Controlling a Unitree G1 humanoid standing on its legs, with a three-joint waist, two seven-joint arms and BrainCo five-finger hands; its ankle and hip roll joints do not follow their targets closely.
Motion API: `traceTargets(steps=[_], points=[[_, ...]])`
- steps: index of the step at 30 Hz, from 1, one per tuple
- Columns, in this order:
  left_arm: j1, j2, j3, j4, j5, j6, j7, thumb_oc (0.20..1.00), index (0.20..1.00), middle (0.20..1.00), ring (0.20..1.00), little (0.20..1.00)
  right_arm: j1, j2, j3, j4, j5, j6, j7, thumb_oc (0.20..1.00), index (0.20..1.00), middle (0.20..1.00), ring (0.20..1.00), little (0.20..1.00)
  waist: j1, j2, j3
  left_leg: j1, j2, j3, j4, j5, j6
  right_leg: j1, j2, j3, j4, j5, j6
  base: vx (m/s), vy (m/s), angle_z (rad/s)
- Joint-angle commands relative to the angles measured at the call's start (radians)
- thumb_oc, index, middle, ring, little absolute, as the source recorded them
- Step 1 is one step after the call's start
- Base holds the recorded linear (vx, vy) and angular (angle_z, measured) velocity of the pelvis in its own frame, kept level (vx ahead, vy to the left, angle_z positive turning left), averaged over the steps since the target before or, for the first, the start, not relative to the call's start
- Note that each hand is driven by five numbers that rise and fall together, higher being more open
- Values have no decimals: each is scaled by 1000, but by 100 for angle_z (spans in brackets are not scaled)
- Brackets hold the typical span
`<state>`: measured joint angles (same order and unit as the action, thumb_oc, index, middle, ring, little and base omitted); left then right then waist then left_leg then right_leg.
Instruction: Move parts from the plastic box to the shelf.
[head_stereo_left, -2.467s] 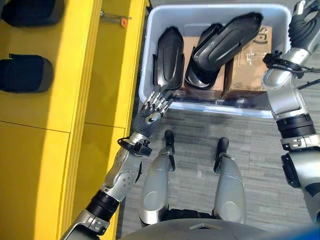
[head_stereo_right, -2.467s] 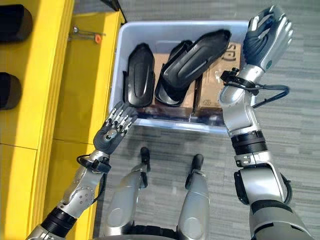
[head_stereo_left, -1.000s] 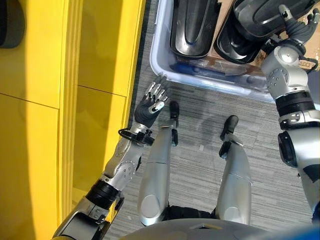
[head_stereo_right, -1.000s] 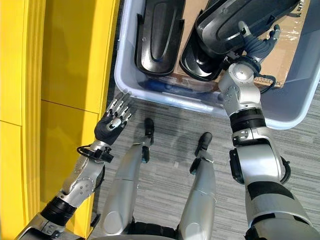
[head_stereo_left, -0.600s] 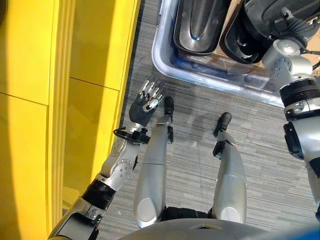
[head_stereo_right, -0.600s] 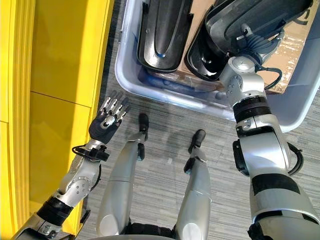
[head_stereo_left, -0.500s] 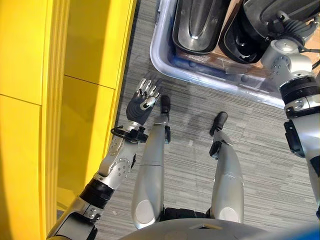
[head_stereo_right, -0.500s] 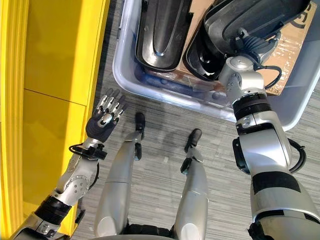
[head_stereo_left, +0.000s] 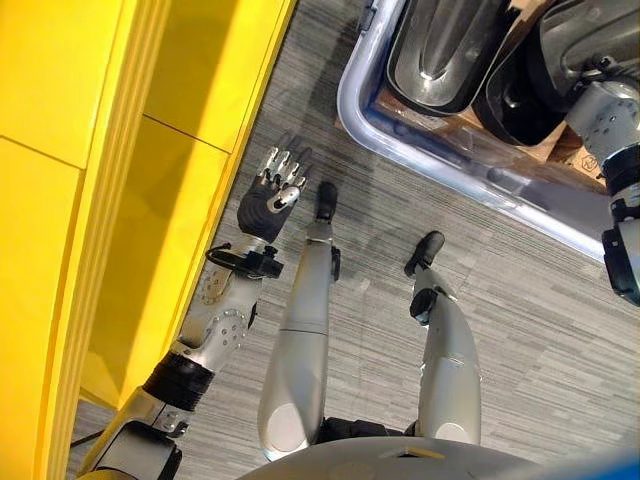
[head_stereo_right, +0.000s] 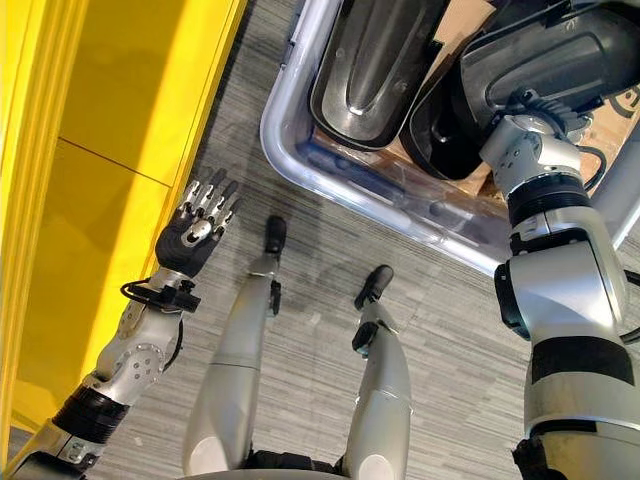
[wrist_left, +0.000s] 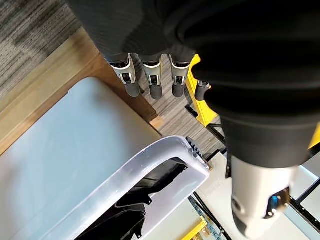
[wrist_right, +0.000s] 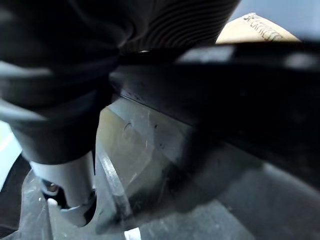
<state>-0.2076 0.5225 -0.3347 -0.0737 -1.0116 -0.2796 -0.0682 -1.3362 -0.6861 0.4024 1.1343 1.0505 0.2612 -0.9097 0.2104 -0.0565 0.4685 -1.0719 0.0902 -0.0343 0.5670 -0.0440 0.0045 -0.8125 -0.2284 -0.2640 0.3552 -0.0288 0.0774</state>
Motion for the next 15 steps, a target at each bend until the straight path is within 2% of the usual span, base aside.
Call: traceTargets(steps=[1, 8, 15], points=[[-7, -28, 6, -123, -3, -10, -26, 1000, 1000, 1000, 1000, 1000, 98, 151, -50, -43, 212, 54, 279, 200, 200, 200, 200, 200, 73, 113, 51, 39, -50, 56, -97, -18, 4, -40, 26, -40, 255, -104, 2, 0, 0, 0], [-12, -34, 20, -97, 13, -11, -30, 1000, 1000, 1000, 1000, 1000, 124, 136, -71, -22, 168, 13, 268, 200, 200, 200, 200, 200, 70, 126, 51, 23, -56, 51, -62, -37, 15, -81, 18, -40, 304, -115, -4, 9, -11, 2], [-20, -38, 16, -95, 34, -40, -9, 1000, 1000, 1000, 1000, 1000, 130, 131, -88, -12, 82, -24, 240, 200, 200, 200, 200, 200, 64, 142, 51, 20, -58, 50, -58, -42, 18, -106, 17, -31, 327, -124, -6, -4, -6, -1]])
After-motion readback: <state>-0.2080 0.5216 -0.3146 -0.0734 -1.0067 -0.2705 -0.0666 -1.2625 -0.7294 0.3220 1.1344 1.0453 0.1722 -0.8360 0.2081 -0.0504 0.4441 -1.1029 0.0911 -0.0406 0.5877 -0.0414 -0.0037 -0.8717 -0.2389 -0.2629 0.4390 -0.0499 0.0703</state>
